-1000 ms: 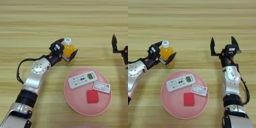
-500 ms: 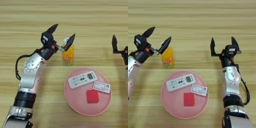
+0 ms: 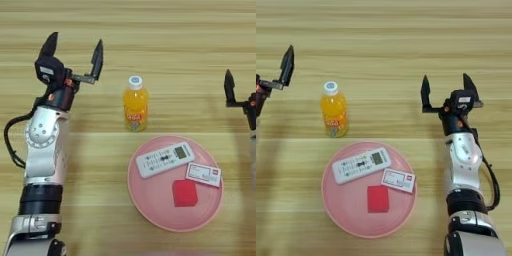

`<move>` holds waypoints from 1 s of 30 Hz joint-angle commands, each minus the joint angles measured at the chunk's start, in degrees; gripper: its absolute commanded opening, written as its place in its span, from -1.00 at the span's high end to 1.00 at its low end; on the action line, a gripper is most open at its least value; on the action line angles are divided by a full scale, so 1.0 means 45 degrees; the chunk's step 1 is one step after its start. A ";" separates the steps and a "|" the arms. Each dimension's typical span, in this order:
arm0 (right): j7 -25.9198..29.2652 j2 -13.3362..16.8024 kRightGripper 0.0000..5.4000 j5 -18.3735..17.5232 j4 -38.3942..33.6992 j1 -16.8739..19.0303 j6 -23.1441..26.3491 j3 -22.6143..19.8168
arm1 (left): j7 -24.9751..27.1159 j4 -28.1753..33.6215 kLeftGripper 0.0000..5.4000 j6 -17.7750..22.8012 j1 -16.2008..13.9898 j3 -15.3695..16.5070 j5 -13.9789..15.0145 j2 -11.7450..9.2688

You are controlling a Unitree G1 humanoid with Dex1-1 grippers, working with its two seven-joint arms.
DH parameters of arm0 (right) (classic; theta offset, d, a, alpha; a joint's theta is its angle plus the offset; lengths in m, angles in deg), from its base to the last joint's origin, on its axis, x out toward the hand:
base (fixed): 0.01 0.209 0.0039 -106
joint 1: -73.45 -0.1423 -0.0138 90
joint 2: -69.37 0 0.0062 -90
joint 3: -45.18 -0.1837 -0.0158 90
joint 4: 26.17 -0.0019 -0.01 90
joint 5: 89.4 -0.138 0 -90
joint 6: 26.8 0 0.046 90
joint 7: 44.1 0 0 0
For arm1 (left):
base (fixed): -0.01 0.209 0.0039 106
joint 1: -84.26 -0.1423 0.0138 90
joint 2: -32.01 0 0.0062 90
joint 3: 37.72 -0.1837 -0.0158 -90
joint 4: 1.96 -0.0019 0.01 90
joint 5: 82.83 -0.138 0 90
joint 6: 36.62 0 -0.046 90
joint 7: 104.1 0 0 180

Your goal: Move the objects on the table

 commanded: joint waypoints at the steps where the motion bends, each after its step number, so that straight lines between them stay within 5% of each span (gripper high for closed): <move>1: 0.0164 0.0227 -1.00 -0.0152 -0.0073 0.0048 0.0015 -0.0075 | -0.0883 -0.1192 -1.00 -0.0492 -0.0183 0.0417 -0.0557 0.0030; 9: 0.0737 0.0436 -1.00 -0.0734 -0.0177 0.0121 0.0245 -0.0251 | -0.1834 -0.3648 -1.00 -0.0949 0.0301 0.0541 -0.1084 -0.0068; 15: 0.1844 0.0655 -1.00 -0.1607 -0.1227 0.0440 0.1068 -0.0175 | -0.2026 -0.4028 -1.00 -0.1189 0.0389 0.0315 -0.1201 0.0025; 22: 0.3829 0.1312 -1.00 -0.2760 -0.5512 0.1639 0.3565 0.0817 | -0.2069 -0.4208 -1.00 -0.0847 0.0602 0.0221 -0.0953 0.0172; 30: 0.6416 0.3108 -1.00 -0.4391 -1.0513 0.3174 0.6593 0.1896 | -0.2209 -0.4494 -1.00 -0.0453 0.0781 -0.0041 -0.1129 0.0364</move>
